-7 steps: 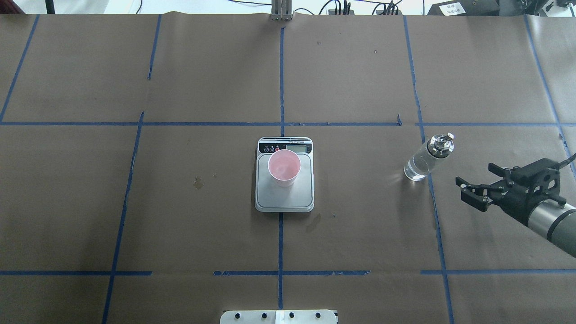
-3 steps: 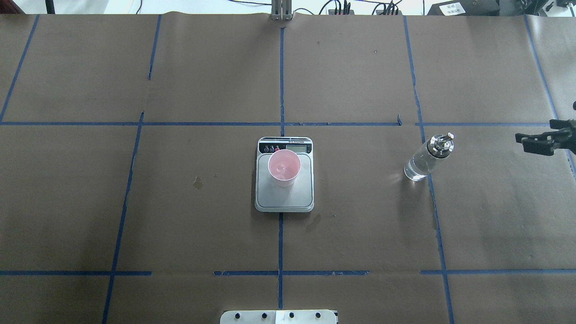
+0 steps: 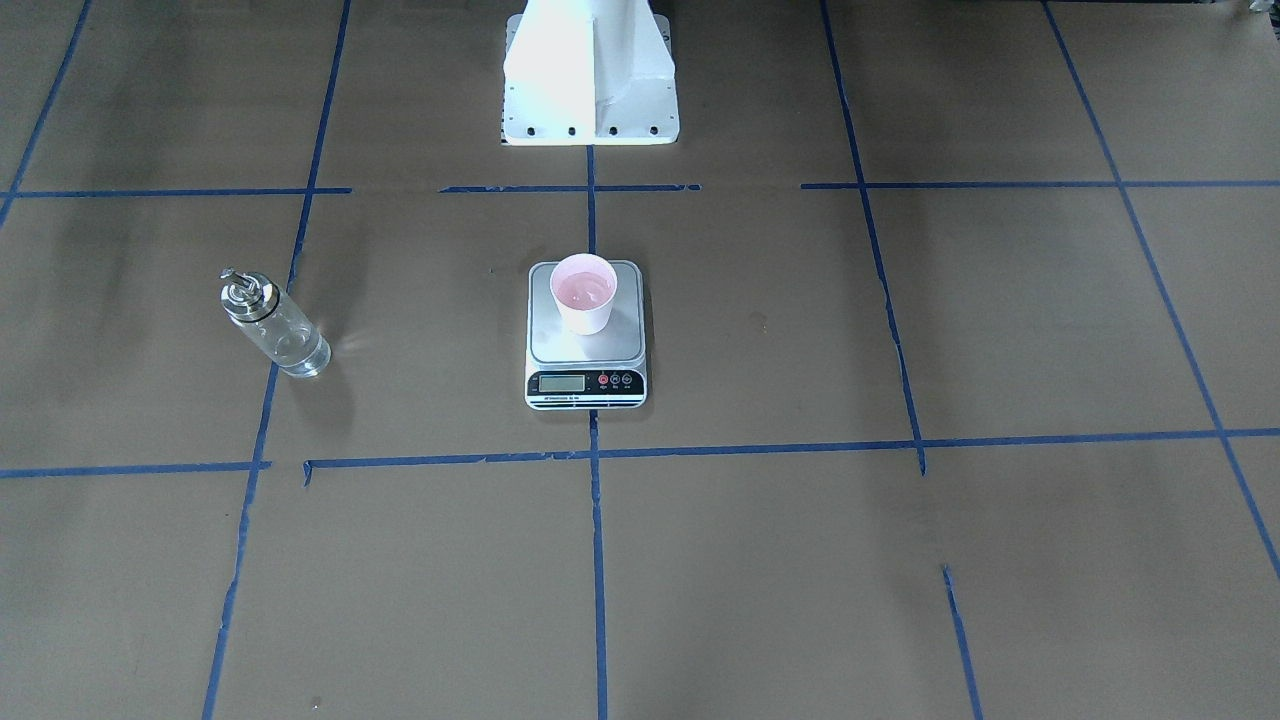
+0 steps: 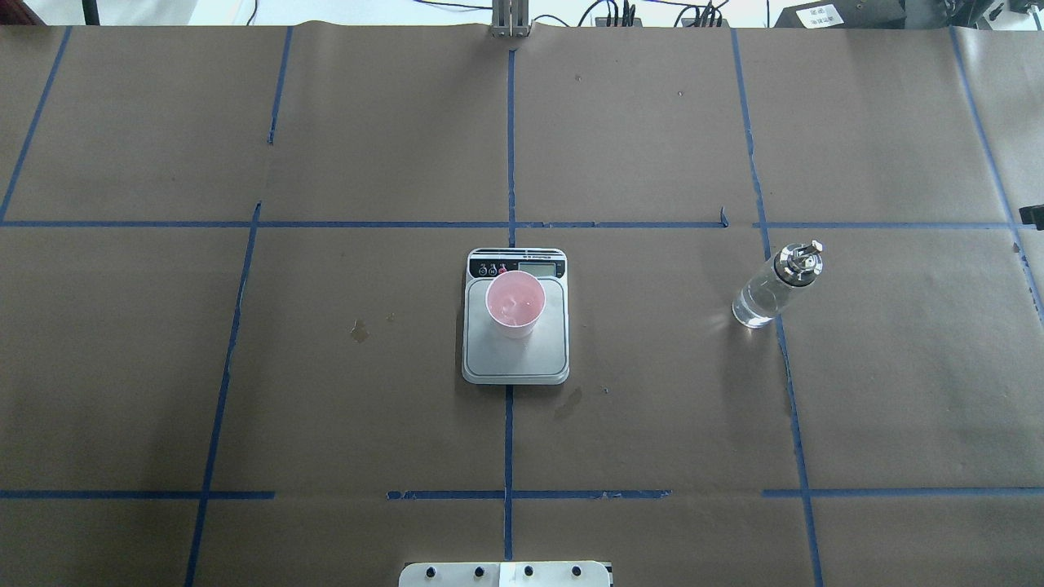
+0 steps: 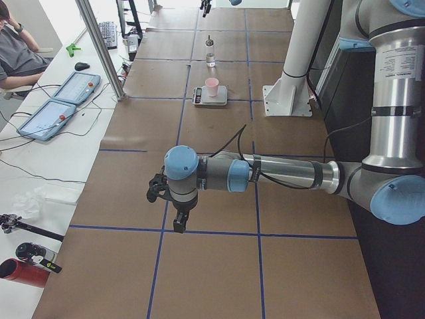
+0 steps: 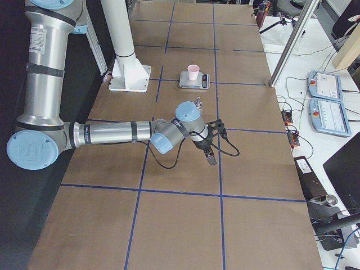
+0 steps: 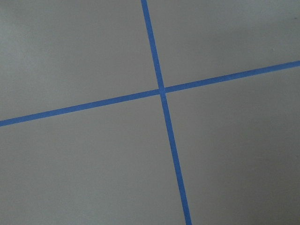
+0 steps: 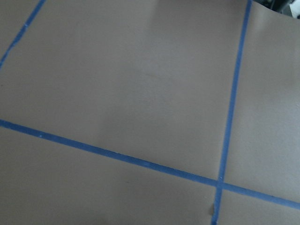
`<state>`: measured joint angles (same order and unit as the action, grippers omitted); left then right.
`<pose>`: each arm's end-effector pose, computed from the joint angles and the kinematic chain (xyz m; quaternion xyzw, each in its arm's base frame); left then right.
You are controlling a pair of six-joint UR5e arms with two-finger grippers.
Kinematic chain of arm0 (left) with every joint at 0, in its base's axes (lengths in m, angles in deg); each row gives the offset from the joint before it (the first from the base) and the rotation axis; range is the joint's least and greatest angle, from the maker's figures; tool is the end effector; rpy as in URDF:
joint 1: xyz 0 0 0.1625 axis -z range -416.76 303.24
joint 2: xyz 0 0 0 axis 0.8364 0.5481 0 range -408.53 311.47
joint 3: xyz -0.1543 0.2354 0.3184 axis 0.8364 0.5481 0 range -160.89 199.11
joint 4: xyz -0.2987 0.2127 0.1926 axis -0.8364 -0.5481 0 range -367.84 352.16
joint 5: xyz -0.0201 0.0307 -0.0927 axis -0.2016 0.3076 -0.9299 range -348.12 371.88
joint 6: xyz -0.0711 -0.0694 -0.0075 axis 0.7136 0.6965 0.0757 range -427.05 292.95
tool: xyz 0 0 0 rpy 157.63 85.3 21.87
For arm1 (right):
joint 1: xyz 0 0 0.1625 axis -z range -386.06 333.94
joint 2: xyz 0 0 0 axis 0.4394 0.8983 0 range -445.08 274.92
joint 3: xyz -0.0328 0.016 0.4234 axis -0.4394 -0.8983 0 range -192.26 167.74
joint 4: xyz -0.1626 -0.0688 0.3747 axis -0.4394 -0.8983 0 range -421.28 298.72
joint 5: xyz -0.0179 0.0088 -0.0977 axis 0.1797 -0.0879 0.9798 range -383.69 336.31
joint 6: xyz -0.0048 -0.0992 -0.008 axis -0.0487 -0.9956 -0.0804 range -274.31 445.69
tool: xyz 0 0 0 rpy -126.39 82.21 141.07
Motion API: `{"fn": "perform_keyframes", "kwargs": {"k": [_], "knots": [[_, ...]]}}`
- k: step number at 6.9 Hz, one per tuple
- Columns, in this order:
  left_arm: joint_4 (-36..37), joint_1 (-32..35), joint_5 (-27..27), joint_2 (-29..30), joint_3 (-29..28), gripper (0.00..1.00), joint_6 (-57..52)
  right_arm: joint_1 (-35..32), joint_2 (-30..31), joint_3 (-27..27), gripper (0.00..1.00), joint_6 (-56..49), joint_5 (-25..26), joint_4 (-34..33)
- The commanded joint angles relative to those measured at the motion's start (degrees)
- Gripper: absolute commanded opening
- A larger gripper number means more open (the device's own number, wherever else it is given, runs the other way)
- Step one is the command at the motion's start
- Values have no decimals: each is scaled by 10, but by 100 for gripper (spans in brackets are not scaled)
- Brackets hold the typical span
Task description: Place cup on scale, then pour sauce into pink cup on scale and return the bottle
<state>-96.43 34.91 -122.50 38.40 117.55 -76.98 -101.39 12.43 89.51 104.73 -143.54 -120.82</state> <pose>-0.0773 -0.4699 0.6143 0.0700 0.3723 0.0796 0.9220 -0.0373 -0.4728 0.5690 0.2046 -0.3188 -0.0417 0.9245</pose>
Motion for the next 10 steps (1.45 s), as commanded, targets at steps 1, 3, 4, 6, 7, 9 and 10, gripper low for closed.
{"fn": "perform_keyframes", "kwargs": {"k": [1,3,4,6,7,9,10], "knots": [[0,-1,0,0,0,100,0,-93,-49,-2,100,-185,-59,-223],[-11,-1,0,-2,-6,100,0,-117,-45,7,100,-218,-108,-375],[-11,-1,0,-2,-5,100,0,-117,-24,7,100,-217,-113,-372],[-11,-1,0,-1,-4,100,0,-117,3,6,100,-216,-117,-372],[-10,0,0,2,-4,100,0,-117,1,5,100,-213,-117,-372],[-8,0,4,-1,-9,100,1,-116,-6,2,100,-211,-119,-372],[-9,0,3,-3,-8,100,1,-116,-5,-6,100,-211,-121,-372]]}}
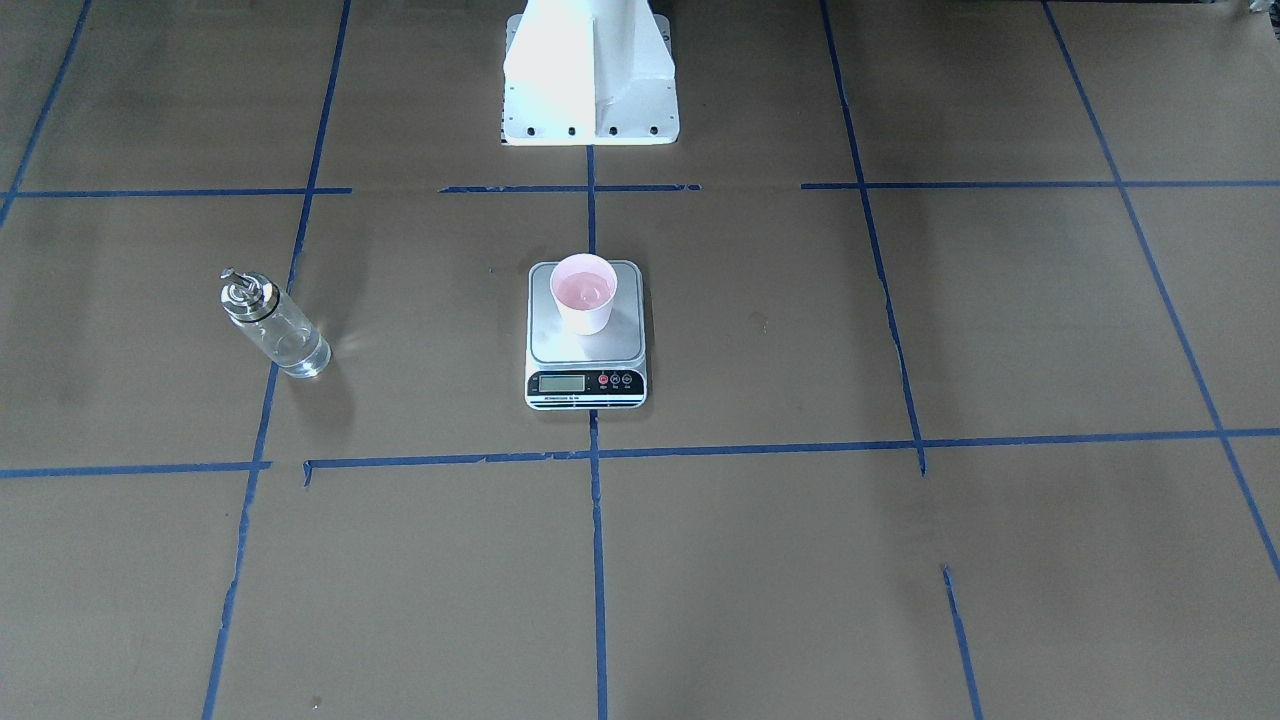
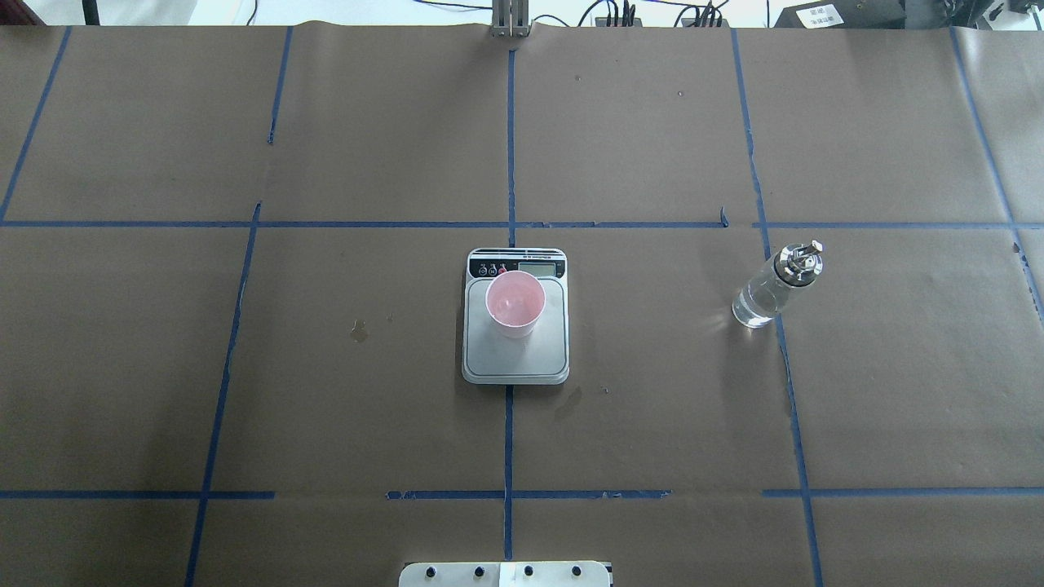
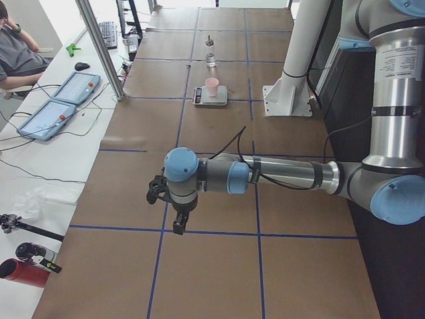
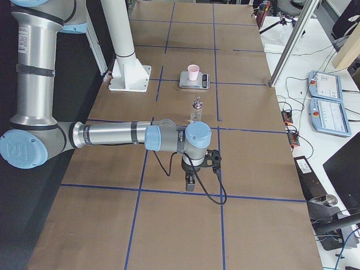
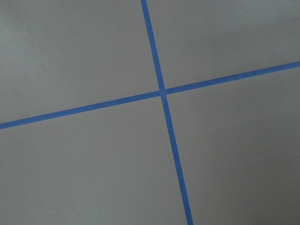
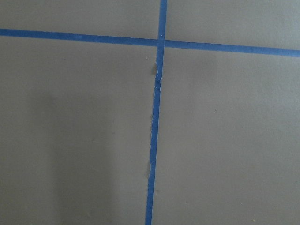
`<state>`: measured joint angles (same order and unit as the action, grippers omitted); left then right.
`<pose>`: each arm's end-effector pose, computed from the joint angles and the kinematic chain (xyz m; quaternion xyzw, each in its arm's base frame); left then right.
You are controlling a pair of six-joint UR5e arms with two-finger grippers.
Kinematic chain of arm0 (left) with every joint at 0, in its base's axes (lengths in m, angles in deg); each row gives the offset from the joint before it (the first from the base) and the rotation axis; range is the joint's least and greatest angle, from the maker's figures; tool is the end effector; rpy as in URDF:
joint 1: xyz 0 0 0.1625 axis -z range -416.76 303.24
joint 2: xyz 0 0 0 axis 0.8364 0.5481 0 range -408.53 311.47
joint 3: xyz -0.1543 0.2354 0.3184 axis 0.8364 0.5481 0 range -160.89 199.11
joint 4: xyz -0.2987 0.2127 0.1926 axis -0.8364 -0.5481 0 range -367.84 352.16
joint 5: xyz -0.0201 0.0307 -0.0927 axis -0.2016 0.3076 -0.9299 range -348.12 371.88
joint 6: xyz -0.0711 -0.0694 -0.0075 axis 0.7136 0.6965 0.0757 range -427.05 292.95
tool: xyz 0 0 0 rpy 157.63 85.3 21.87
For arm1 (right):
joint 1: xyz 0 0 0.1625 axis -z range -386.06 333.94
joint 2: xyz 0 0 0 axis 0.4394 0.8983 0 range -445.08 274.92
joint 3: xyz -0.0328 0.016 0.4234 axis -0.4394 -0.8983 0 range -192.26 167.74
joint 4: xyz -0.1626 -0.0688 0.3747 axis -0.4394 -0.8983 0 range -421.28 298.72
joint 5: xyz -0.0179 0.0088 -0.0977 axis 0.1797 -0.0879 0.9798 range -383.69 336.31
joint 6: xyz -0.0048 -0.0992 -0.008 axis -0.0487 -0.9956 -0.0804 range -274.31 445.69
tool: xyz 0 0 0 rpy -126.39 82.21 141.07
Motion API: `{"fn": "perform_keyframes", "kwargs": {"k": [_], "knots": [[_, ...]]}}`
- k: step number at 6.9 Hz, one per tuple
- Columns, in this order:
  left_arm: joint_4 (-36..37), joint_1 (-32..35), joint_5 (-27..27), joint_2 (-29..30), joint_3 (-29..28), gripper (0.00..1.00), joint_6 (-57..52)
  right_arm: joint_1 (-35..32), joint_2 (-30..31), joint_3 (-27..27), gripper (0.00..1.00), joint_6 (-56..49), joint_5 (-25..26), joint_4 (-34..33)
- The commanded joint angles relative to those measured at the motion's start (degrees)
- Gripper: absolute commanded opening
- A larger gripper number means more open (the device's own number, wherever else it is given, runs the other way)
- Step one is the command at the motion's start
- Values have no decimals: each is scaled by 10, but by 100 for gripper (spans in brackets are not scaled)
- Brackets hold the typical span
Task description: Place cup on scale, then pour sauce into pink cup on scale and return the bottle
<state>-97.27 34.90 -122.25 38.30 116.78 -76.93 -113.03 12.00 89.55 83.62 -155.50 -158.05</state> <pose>-0.0776 -0.4697 0.6206 0.0693 0.3704 0.0792 0.9229 0.0437 -0.4384 0.6297 -0.0197 -0.3566 -0.0353 0.9334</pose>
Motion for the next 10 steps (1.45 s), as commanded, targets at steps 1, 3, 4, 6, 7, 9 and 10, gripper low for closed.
{"fn": "perform_keyframes", "kwargs": {"k": [1,3,4,6,7,9,10], "knots": [[1,1,-2,-4,-2,100,0,0,6,-6,100,-6,-1,0],[1,0,-2,-4,-1,100,0,0,16,-11,100,-6,4,-3],[2,0,-3,-6,-1,100,0,1,18,-26,100,-6,1,1],[5,0,-2,-8,0,100,0,2,17,-24,100,-2,-2,1],[6,0,-3,-10,0,100,0,2,16,-23,100,-2,-2,1],[3,0,-3,-17,2,100,0,4,15,-22,100,-2,-8,1],[3,0,-3,-17,3,100,0,4,16,-23,100,-2,-8,1]]}}
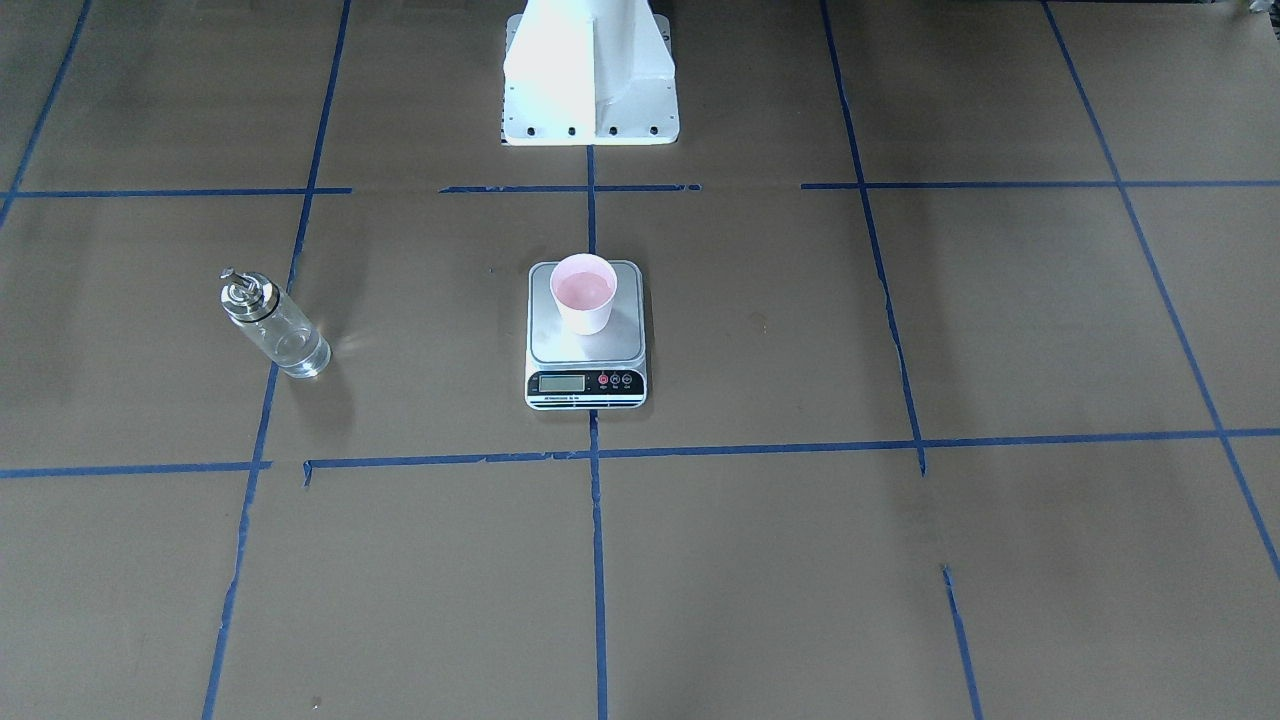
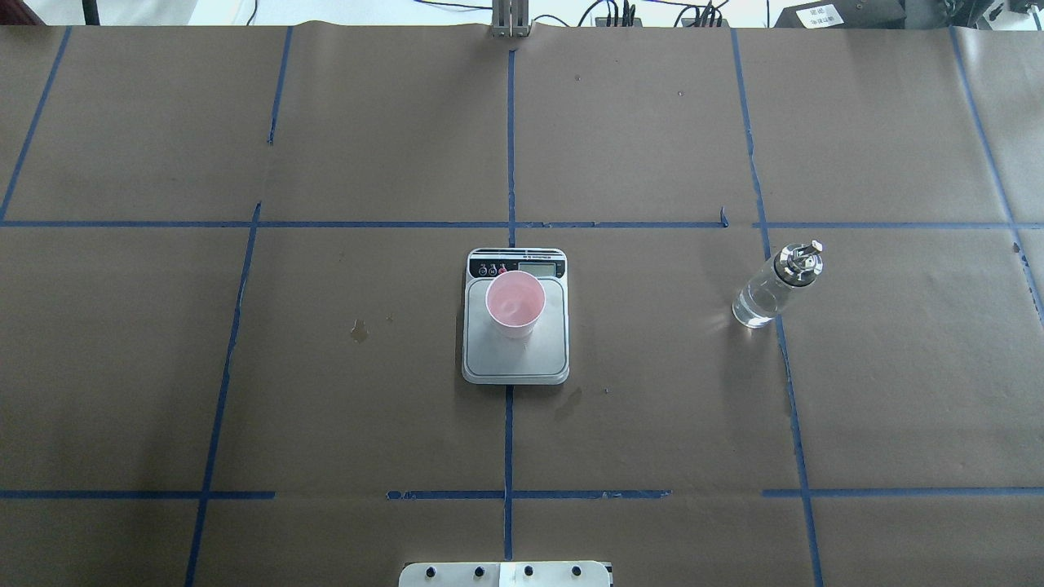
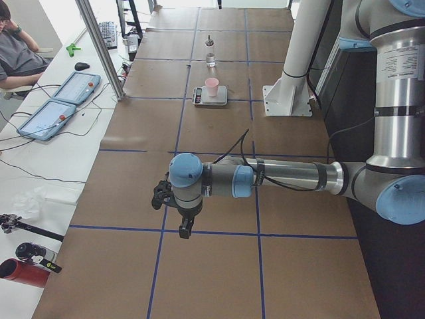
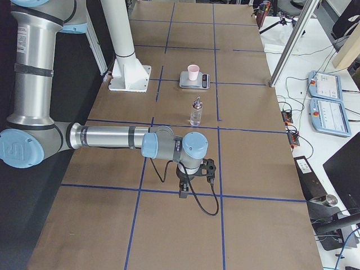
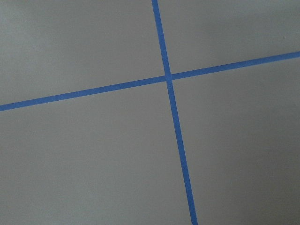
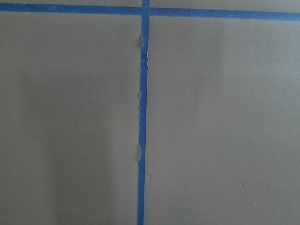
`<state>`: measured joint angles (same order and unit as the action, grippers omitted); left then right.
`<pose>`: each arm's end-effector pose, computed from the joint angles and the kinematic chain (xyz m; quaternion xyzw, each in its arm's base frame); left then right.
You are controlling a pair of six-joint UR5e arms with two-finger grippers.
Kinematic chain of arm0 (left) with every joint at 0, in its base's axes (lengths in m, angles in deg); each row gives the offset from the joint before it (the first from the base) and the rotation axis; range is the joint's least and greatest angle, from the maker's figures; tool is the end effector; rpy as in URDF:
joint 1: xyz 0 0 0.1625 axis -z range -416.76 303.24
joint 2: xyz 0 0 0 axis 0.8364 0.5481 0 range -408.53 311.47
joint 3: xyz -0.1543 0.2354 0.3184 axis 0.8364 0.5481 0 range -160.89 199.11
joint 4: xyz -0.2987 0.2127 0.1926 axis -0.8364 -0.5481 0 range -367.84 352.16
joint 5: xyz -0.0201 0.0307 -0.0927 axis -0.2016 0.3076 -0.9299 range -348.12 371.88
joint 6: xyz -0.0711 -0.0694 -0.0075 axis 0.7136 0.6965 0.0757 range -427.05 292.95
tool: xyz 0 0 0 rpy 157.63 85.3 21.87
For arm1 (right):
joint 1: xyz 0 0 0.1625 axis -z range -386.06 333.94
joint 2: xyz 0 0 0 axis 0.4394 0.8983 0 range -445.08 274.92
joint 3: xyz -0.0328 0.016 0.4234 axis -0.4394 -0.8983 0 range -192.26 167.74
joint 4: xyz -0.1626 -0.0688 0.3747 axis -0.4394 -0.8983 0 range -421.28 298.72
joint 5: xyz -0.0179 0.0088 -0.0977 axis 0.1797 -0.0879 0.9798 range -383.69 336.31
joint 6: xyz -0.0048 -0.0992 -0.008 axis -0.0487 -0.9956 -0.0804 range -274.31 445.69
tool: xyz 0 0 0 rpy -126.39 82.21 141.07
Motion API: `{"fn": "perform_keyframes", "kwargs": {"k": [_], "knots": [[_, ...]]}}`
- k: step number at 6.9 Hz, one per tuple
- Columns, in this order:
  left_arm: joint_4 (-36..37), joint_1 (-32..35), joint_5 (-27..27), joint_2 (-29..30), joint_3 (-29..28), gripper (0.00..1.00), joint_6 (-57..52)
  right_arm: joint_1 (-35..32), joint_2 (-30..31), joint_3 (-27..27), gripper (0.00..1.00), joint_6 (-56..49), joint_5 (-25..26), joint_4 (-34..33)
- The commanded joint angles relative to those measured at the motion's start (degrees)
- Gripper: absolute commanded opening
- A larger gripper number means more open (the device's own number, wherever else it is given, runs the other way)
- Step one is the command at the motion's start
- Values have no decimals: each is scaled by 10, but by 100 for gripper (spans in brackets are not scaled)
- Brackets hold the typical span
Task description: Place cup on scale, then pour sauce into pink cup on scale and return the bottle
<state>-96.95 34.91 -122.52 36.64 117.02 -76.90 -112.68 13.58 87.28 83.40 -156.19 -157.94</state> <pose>-0.0769 -0.4560 0.6322 0.0555 0.3741 0.0732 0.9228 0.0411 -0.4232 0.6598 -0.0505 -0.3615 -0.0279 0.9306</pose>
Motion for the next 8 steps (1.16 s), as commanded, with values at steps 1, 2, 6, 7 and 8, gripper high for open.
{"fn": "perform_keyframes", "kwargs": {"k": [1,2,6,7,8], "knots": [[-2,0,0,-3,1,100,0,1,0,-1,100,0,-1,1],[-2,0,0,-3,1,100,0,2,0,-1,100,1,-1,0],[-1,0,0,-4,0,100,0,15,0,-2,100,1,-4,0],[-1,0,0,-4,0,100,0,15,0,-2,100,1,-4,0],[-1,0,0,-4,-1,100,0,19,0,-2,100,1,-4,0]]}}
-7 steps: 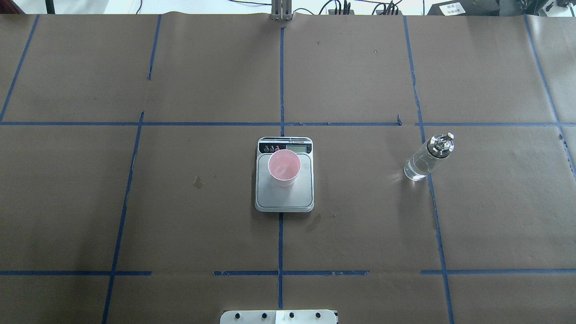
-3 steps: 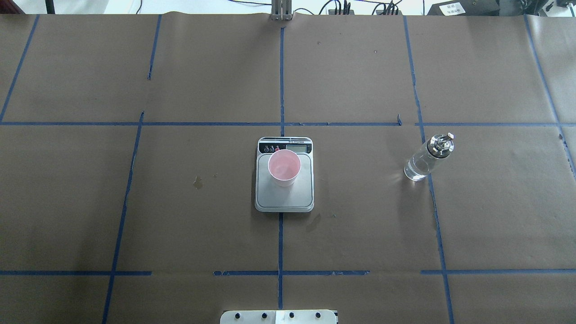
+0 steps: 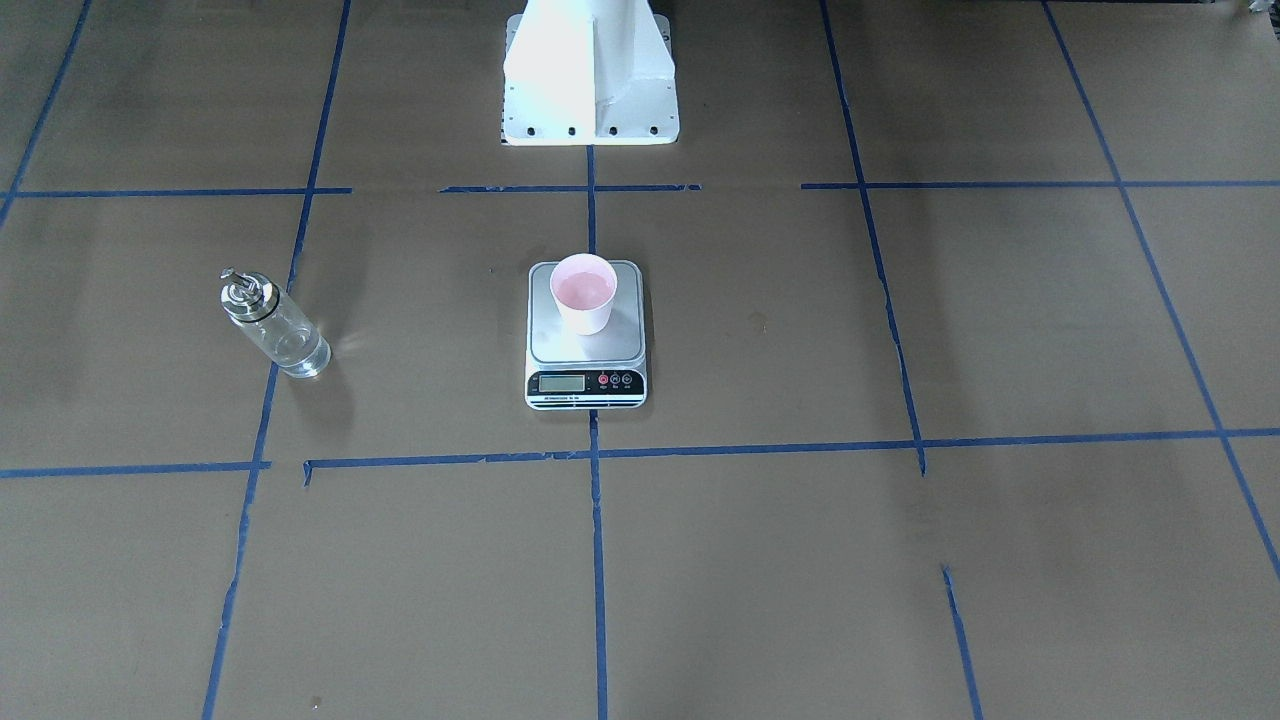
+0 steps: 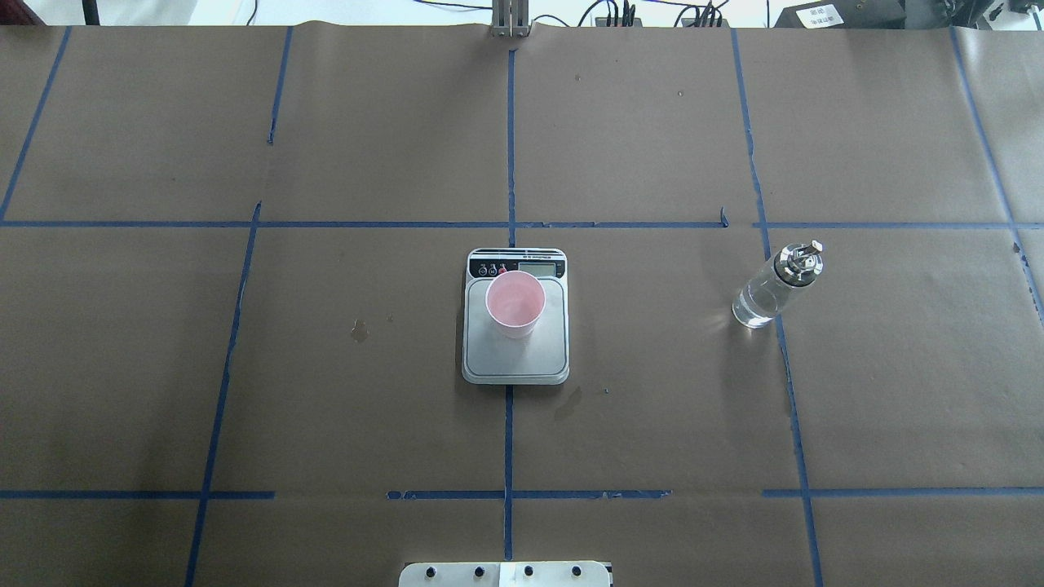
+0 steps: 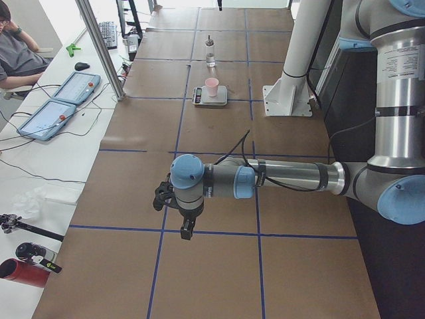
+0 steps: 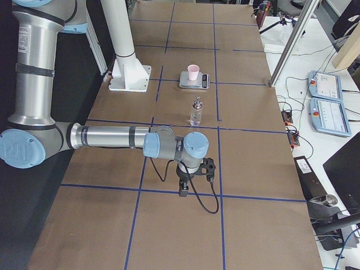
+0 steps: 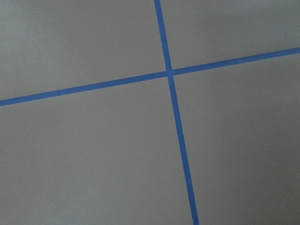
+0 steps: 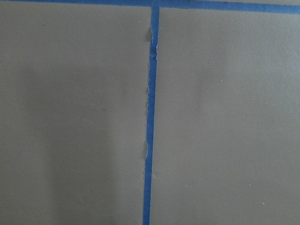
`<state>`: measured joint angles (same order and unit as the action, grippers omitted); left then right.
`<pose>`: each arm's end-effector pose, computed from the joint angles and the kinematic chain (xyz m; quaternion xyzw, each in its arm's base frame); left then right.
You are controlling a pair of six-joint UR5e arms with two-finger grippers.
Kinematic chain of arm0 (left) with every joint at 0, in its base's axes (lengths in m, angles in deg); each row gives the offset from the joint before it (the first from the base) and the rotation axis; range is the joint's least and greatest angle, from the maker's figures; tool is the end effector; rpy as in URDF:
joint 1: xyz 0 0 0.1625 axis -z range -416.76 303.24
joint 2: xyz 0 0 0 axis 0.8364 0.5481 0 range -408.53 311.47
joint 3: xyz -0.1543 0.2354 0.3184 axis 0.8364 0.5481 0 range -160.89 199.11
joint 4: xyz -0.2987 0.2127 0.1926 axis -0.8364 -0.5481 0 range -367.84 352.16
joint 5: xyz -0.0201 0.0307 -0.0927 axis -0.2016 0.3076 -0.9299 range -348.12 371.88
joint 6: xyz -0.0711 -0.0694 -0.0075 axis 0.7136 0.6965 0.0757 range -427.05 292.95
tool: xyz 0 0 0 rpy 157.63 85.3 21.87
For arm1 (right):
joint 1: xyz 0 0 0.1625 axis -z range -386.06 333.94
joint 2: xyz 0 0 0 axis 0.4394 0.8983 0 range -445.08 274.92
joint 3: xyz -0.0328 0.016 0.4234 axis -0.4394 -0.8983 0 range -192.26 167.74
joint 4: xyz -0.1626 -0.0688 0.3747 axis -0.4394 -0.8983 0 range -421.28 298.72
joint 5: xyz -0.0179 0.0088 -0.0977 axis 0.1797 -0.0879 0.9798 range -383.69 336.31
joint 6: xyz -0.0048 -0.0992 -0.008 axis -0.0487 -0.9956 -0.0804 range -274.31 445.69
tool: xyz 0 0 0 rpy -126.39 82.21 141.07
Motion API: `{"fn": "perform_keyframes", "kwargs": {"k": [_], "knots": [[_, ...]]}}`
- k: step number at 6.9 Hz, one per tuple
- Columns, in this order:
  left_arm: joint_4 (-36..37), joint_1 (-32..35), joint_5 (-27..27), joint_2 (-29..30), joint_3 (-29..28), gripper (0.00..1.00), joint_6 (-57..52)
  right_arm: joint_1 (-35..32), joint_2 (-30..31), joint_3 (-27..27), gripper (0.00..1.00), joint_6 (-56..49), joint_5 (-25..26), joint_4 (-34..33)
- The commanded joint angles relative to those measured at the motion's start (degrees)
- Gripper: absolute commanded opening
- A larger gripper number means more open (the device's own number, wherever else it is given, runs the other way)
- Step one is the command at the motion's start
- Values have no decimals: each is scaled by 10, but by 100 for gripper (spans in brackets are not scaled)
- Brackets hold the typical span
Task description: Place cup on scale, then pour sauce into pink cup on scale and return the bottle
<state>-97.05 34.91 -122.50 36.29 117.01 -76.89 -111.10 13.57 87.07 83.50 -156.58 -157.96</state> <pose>-0.0769 -0.4533 0.6350 0.0534 0.3742 0.0723 0.9230 0.0289 -0.4239 0.6611 -0.0576 -0.3638 -0.0390 0.9289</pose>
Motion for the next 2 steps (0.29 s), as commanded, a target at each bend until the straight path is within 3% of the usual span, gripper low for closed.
{"fn": "perform_keyframes", "kwargs": {"k": [1,2], "knots": [[0,0,0,0,-1,100,0,4,1,0,100,0,0,0],[0,0,0,0,-1,100,0,5,1,-1,100,0,0,0]]}}
